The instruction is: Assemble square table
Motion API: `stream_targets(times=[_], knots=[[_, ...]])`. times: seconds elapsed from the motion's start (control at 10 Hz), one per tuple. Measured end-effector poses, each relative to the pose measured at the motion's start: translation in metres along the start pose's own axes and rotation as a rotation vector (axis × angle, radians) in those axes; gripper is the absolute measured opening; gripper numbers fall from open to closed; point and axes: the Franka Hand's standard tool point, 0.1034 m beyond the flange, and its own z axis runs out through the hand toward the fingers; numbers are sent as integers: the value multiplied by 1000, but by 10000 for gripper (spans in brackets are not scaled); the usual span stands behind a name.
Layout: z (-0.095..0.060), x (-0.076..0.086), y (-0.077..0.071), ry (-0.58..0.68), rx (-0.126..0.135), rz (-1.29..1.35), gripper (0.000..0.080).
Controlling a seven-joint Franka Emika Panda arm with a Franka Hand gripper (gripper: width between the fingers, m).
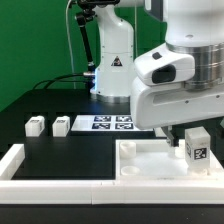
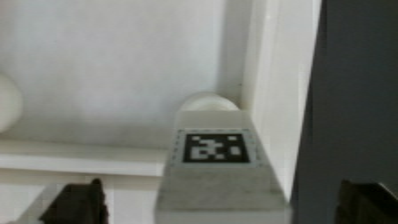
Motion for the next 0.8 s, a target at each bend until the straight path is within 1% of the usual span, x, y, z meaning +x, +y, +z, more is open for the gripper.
stream_targets(times=[0.3,0.5,0.7,0.8], knots=[[1,0,-1,-1,0,23,637],[1,-1,-1,-2,3,69,284],[1,-1,-2,-2,3,176,288],[1,-1,-3,-2,4,272,288]])
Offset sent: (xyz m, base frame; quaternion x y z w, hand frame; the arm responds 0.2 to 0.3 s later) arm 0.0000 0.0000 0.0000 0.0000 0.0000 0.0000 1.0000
